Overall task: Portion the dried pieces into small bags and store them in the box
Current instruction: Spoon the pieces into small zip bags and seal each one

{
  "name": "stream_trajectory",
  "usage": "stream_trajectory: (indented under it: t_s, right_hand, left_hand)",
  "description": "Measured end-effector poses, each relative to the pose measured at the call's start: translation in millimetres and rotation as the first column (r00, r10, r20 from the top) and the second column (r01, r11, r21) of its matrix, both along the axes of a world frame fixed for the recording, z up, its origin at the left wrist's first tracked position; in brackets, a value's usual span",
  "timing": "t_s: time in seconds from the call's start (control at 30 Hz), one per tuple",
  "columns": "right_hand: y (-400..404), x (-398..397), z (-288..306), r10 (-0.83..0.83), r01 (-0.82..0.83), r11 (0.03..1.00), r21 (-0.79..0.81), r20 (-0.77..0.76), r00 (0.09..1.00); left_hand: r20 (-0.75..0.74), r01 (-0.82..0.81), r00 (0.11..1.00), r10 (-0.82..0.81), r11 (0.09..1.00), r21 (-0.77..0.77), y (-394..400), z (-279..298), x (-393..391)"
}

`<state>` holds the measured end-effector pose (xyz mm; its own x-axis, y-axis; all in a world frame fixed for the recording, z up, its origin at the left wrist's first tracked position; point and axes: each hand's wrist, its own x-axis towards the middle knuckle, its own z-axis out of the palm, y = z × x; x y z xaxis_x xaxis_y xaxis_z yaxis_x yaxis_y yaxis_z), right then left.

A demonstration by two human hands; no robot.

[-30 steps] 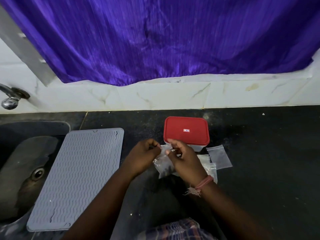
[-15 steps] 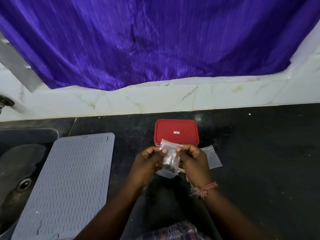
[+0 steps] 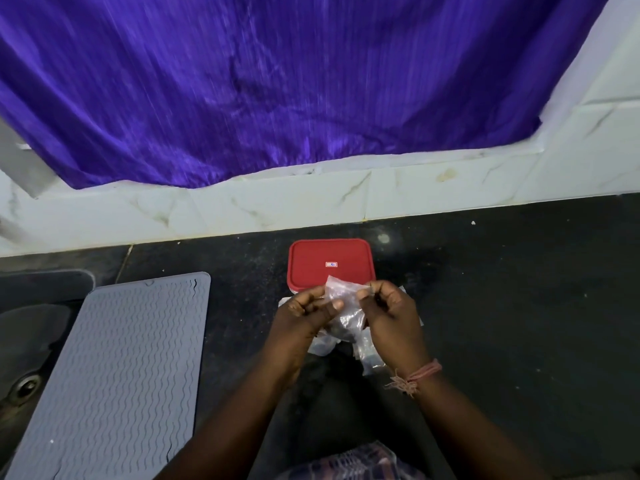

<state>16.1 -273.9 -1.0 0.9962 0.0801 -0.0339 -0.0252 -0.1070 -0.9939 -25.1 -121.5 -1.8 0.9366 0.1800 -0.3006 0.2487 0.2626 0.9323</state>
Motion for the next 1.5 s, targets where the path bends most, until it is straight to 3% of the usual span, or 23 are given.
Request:
stream_trajectory:
  t_s: [0.17, 0.33, 0.57, 0.67, 0.83, 1.2, 1.5]
  right_hand:
    - [-3, -9, -3, 0.071, -0.067, 0.996, -0.067, 0.062, 0.996]
    - [-9, -16, -5, 0.060, -0.057, 0.997, -0.052, 0.063, 0.996]
    - [-21, -18, -19, -0.052, 0.058, 0.996, 0.074, -0.084, 0.995]
    - [-26, -18, -26, -0.101, 0.125, 0.983, 0.132, -0.174, 0.979]
    - [-36, -10, -27, -0.124, 0.157, 0.975, 0.157, -0.202, 0.972]
    - [-47, -11, -40, 0.014, 0.104, 0.949, 0.298, -0.369, 0.929]
    - [-63, -15, -56, -0.120, 0.227, 0.945, 0.235, -0.397, 0.910]
  left_hand:
    - [0.030, -0.015, 0.999, 0.013, 0.999, 0.051, -13, 8, 4]
    - [0.011, -0.009, 1.000, 0.009, 1.000, -0.012, -26, 3, 4]
    - [-0.035, -0.004, 0.999, 0.008, 0.995, 0.095, -35, -7, 5]
    - [-0.039, 0.024, 0.999, -0.021, 0.997, 0.068, -40, -10, 3]
    - [-0.098, -0.020, 0.995, 0.024, 0.999, 0.040, -44, -10, 5]
    - [-0.097, -0.008, 0.995, 0.016, 0.997, 0.081, -48, -13, 7]
    - [-0.165, 0.039, 0.986, -0.026, 0.996, 0.076, -64, -31, 2]
